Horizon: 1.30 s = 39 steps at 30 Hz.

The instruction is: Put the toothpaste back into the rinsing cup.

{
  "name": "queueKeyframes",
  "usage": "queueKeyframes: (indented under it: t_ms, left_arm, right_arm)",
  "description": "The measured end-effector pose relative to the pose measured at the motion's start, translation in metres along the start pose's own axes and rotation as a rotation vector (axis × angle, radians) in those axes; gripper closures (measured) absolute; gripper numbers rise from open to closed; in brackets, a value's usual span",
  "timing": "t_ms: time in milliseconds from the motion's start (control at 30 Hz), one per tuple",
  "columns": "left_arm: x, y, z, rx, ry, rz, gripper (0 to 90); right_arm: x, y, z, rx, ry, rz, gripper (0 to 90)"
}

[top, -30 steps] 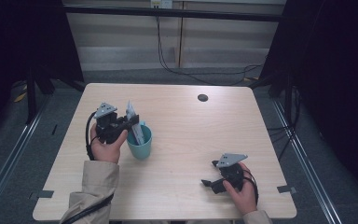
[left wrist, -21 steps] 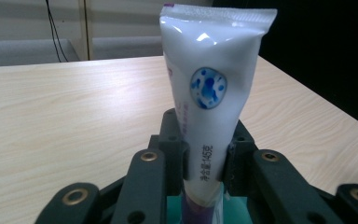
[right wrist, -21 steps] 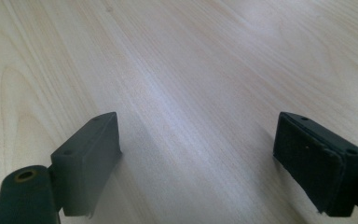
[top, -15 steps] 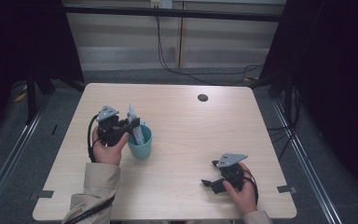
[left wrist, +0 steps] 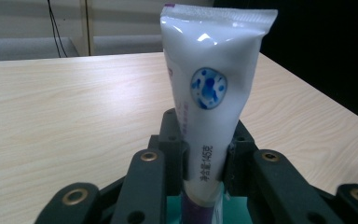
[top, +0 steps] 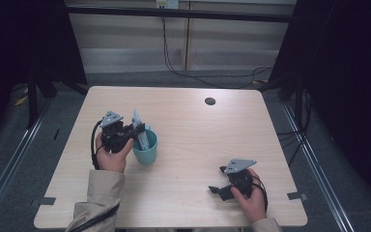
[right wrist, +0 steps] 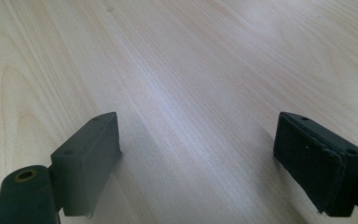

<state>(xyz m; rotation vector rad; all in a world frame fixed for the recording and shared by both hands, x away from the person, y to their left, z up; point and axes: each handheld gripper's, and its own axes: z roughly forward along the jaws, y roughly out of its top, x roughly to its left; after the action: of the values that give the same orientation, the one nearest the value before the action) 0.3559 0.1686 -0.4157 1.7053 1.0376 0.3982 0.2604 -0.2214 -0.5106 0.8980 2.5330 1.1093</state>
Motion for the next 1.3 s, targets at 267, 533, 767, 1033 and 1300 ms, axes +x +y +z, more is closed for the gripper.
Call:
queueKeyframes:
  t_ms: [267, 533, 767, 1033, 1300]
  left_arm:
    - [0.003, -0.001, -0.001, -0.002, 0.004, -0.003, 73.3]
    - [0.007, -0.002, -0.003, -0.008, 0.018, -0.005, 71.6]
    - [0.013, -0.004, -0.006, -0.007, 0.037, -0.004, 70.2]
    - [0.016, -0.006, -0.008, -0.010, 0.044, -0.005, 68.8]
    - [0.018, -0.008, -0.010, -0.012, 0.053, -0.013, 67.8]
  right_arm:
    - [0.000, 0.000, 0.000, 0.000, 0.000, 0.000, 14.0]
    - [0.000, 0.000, 0.000, 0.000, 0.000, 0.000, 14.0]
    - [0.000, 0.000, 0.000, 0.000, 0.001, 0.000, 13.9]
    - [0.000, 0.000, 0.000, 0.000, 0.001, 0.000, 13.9]
    - [0.000, 0.000, 0.000, 0.000, 0.002, 0.000, 13.8]
